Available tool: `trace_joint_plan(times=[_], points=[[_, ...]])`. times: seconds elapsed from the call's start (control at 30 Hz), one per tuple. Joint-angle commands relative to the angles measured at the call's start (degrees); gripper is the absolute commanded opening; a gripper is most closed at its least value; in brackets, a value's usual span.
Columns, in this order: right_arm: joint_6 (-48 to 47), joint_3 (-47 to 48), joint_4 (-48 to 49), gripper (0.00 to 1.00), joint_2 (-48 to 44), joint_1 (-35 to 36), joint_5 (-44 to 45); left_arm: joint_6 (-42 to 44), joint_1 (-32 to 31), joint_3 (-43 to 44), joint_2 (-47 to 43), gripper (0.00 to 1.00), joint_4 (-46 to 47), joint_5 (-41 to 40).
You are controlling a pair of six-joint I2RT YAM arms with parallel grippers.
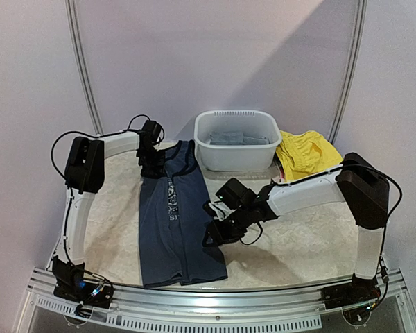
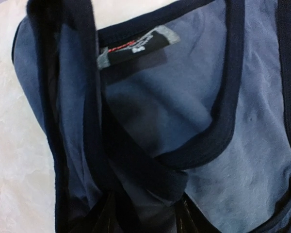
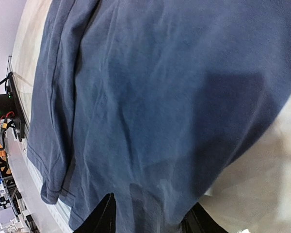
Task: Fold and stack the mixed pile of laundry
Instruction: Rotate the rectangle-folded tank top at the center of the board.
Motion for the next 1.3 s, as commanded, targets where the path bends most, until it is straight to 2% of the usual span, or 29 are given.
trace_joint_plan(times=[0.0, 0.17, 0.37, 0.63, 0.83, 0.97, 1.27], points=[[-1.2, 2.4, -3.1, 0.48, 2.4, 0.5, 1.0, 1.0, 0.7, -0.4, -1.4, 0.45, -4.5, 2.2], [-4.4, 5.9, -9.5, 0.54, 0.3, 0.3, 6.0, 1.6, -0.9, -11.0, -13.5, 0.53, -0.9, -0.3], [-6.7, 7.0, -12.5, 0.62, -2.7, -0.8, 9.4, 1.9, -5.0, -26.1, -29.7, 0.82, 2.0, -7.0], [-7.6, 3.9, -12.1, 0.77, -8.7, -1.8, 12.7, -3.6, -11.8, -43.8, -48.2, 0.99, 0.8, -15.0], [-7.0, -1.0, -10.3, 0.91, -13.7, -1.8, 14.0, -8.0, -16.3, -54.7, -60.2, 1.00, -2.7, -12.1], [-6.2, -4.0, -9.0, 0.97, -16.5, -1.8, 14.5, -10.9, -20.4, -59.8, -67.1, 0.99, -5.9, -10.7], [-3.5, -10.4, -5.7, 0.99, -20.4, -1.8, 14.5, -17.5, -30.3, -65.5, -75.5, 1.00, -13.2, -7.7]])
